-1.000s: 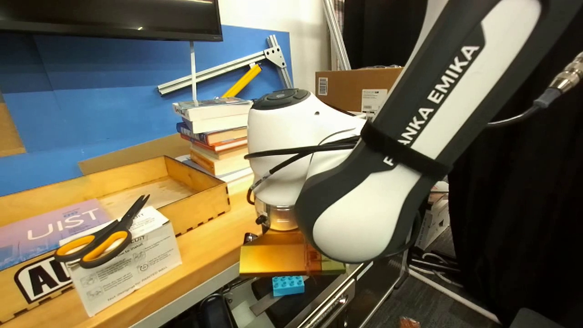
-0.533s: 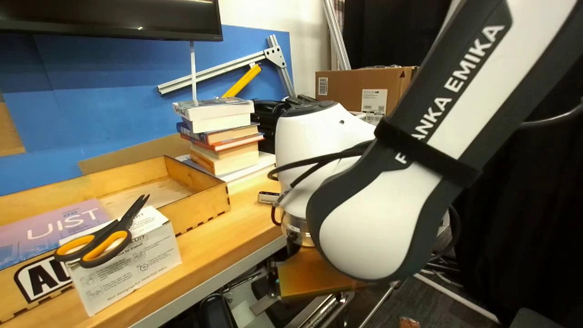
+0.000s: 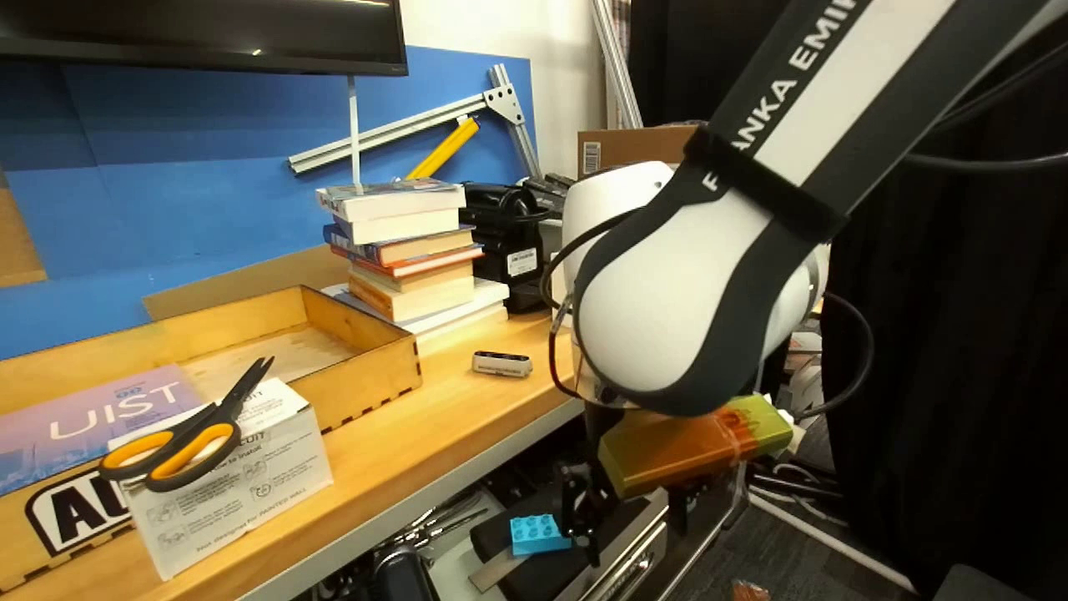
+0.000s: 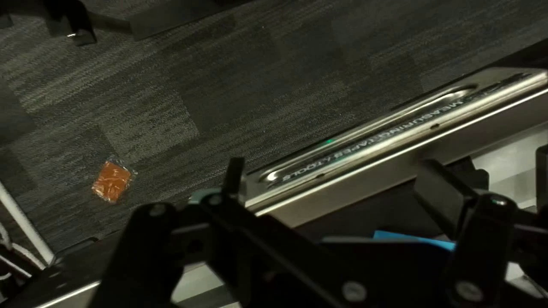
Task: Put the blue object in the drawer and close the drawer
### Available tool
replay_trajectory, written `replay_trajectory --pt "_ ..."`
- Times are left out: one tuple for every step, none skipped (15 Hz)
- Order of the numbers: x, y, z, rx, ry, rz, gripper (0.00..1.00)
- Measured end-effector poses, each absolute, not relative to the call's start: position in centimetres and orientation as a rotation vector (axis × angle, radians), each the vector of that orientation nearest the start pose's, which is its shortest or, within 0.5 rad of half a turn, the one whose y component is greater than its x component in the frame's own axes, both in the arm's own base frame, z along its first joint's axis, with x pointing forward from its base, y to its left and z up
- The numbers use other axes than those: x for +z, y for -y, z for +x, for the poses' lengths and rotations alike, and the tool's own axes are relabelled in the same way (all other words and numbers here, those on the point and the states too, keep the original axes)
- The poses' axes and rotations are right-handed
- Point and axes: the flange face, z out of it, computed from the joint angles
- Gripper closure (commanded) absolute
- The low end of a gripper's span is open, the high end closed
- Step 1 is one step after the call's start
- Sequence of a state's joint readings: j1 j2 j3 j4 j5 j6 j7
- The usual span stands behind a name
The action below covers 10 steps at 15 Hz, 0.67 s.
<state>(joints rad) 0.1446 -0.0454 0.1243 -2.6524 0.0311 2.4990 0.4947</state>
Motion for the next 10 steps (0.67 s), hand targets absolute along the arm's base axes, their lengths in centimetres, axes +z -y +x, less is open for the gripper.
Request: replay_trajectory --pt "25.4 -10.2 39.7 0.178 -0.378 -3.145 0.0" --pt "25.9 -9.6 39.6 0.192 -0.353 -3.149 0.0" --pt "26.2 -9.3 39.5 0.211 -0.325 -3.152 0.0" --pt "26.2 -9.2 39.4 0.223 -0.293 -3.155 0.0" --pt "26.0 -9.2 39.3 0.231 -0.258 -3.162 0.0" --pt "25.7 -9.3 39.1 0.242 -0.226 -3.173 0.0" --pt "25.1 -9.5 38.9 0.255 -0.191 -3.181 0.0" --pt "24.5 -9.7 38.8 0.273 -0.16 -3.184 0.0" --pt "23.8 -10.0 38.7 0.292 -0.133 -3.184 0.0" --pt "23.0 -10.1 38.6 0.302 -0.11 -3.182 0.0"
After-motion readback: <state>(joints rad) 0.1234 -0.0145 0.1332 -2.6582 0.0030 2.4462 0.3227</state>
